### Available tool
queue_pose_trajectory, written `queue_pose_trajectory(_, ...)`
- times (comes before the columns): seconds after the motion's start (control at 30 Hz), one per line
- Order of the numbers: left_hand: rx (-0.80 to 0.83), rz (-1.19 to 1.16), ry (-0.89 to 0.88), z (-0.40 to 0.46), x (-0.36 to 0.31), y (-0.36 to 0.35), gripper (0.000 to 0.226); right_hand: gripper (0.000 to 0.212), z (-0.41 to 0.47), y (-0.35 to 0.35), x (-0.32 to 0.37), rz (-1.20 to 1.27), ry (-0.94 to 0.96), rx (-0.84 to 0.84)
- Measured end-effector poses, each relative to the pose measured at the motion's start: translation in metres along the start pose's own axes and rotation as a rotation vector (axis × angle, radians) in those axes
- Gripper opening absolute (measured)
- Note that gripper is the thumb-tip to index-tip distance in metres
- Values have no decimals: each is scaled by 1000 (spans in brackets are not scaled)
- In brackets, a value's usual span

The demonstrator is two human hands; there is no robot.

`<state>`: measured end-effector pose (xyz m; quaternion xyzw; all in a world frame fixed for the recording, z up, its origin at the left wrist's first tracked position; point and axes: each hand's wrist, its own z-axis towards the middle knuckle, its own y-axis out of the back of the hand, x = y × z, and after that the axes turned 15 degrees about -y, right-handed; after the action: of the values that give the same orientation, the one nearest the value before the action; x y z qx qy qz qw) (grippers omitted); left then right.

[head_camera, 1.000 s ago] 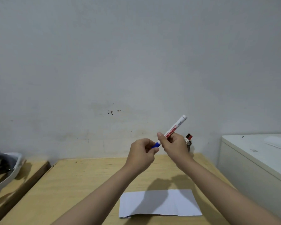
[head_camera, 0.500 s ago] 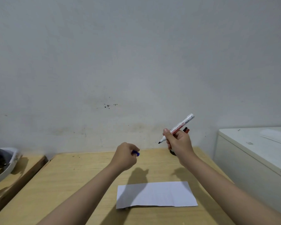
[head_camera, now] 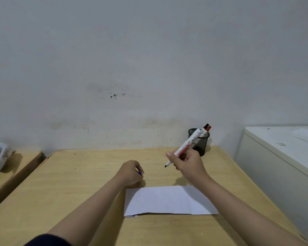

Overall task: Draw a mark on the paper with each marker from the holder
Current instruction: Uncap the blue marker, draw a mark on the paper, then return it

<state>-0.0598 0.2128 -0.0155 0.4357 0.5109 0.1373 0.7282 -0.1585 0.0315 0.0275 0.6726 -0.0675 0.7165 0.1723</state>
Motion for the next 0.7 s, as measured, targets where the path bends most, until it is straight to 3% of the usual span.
queue_pose_trajectory(0.13,3,-104,58,-6,8,8,37,18,0,-15,-6,49,-46,21)
queue_pose_trajectory(0.37,-56,-184,-41,-62,27,23,28,20,-5,-64,-22,145,-196,113)
queue_pose_trajectory(0.5,-17,-93,-102,-88,36,16,42,15,-7,-90,-31,128,-237,161)
queue_pose_trajectory(0.7,-142,-19,-233,-96,52,8,47,6,-16,-98,-57,70,-318,162)
